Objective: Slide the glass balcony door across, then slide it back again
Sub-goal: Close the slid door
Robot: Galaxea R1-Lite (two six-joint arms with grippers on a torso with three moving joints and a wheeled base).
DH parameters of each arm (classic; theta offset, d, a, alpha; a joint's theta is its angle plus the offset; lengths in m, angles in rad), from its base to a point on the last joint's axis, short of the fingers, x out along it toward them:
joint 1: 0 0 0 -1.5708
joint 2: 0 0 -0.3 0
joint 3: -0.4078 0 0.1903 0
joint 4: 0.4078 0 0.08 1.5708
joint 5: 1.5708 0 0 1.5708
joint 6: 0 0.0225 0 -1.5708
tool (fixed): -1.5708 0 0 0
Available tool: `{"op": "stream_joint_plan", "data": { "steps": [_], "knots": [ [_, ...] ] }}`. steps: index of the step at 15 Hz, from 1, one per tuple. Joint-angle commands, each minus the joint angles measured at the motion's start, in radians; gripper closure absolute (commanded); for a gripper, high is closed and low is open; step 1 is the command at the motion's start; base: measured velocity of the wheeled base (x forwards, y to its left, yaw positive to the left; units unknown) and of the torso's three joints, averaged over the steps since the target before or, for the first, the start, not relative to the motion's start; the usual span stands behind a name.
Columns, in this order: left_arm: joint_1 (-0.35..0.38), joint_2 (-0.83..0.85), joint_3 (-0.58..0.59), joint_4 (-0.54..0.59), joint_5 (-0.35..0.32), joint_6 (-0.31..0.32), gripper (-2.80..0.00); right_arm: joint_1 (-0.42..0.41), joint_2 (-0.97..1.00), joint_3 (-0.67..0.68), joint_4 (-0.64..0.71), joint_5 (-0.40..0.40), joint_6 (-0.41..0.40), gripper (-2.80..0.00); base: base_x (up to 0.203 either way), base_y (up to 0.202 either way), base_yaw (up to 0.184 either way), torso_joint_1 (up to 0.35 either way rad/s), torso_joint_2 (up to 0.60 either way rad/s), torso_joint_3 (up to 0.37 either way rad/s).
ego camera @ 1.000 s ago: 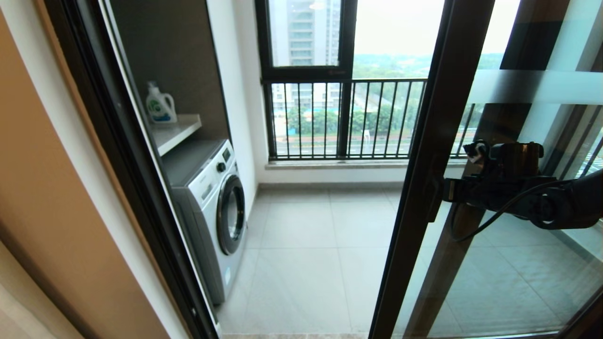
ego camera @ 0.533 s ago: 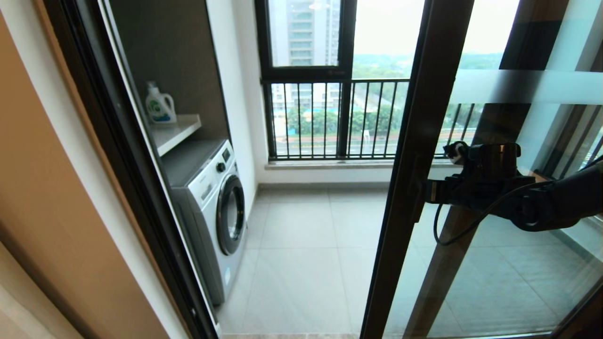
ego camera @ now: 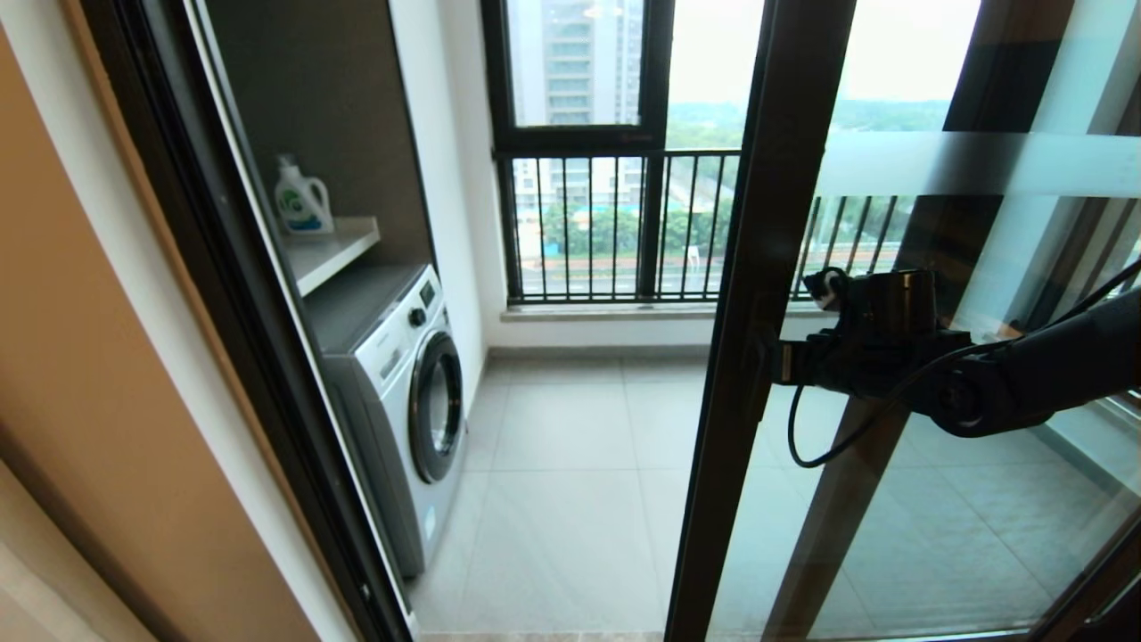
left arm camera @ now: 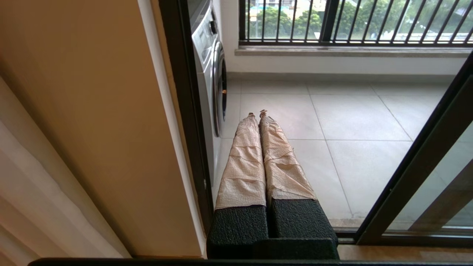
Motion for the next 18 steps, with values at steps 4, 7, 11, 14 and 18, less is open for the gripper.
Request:
{"op": "stream_joint_plan", "data": {
  "steps": [4, 7, 11, 14, 18],
  "knots": [
    [0.000, 0.002, 0.002, 0.000, 0.000, 0.000, 0.00, 0.066, 0.033, -0.039, -0.010, -0.027, 0.019, 0.00, 0.000, 0.000, 0.000, 0.000, 0.00, 0.000],
    [0.000, 0.002, 0.002, 0.000, 0.000, 0.000, 0.00, 0.100, 0.046, -0.049, -0.010, -0.034, 0.019, 0.00, 0.000, 0.000, 0.000, 0.000, 0.00, 0.000],
    [0.000, 0.002, 0.002, 0.000, 0.000, 0.000, 0.00, 0.151, 0.048, -0.060, -0.009, -0.036, 0.027, 0.00, 0.000, 0.000, 0.000, 0.000, 0.00, 0.000],
    [0.000, 0.002, 0.002, 0.000, 0.000, 0.000, 0.00, 0.196, 0.074, -0.088, -0.008, -0.080, 0.034, 0.00, 0.000, 0.000, 0.000, 0.000, 0.00, 0.000],
    [0.000, 0.002, 0.002, 0.000, 0.000, 0.000, 0.00, 0.234, 0.102, -0.136, -0.001, -0.084, 0.045, 0.00, 0.000, 0.000, 0.000, 0.000, 0.00, 0.000]
  ]
}}
